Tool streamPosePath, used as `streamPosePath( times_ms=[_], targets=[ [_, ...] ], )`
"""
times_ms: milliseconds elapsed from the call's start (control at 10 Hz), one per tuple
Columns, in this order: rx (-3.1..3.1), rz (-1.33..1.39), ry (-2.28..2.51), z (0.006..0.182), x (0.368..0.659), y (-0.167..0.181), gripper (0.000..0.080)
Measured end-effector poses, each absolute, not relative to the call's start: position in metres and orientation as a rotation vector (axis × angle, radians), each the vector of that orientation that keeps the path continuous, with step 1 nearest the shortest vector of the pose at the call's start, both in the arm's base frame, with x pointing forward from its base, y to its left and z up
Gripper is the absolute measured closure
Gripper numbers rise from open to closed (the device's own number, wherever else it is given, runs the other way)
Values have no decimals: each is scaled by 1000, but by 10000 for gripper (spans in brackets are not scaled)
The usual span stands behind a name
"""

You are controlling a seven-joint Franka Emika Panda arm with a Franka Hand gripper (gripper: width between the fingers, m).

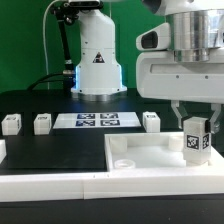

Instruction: Assemble square table

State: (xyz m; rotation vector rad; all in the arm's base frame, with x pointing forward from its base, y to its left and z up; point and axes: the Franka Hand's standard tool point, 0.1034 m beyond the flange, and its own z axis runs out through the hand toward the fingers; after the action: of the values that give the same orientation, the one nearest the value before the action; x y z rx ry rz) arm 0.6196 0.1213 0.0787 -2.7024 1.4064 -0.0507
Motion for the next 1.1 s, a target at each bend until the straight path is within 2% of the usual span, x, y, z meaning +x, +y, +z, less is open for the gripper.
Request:
streamPosePath(
  times_ms=[400,600,700,800,1100],
  targets=[
    [-2534,-26,1675,78,619,123,507],
    [-2588,-30,1591,78,619,123,264],
    [-2623,-14,1549,78,617,124,264],
    [-2665,-14,1481,78,618,124,170],
    [-2869,-33,1048,78,618,124,151]
  ],
)
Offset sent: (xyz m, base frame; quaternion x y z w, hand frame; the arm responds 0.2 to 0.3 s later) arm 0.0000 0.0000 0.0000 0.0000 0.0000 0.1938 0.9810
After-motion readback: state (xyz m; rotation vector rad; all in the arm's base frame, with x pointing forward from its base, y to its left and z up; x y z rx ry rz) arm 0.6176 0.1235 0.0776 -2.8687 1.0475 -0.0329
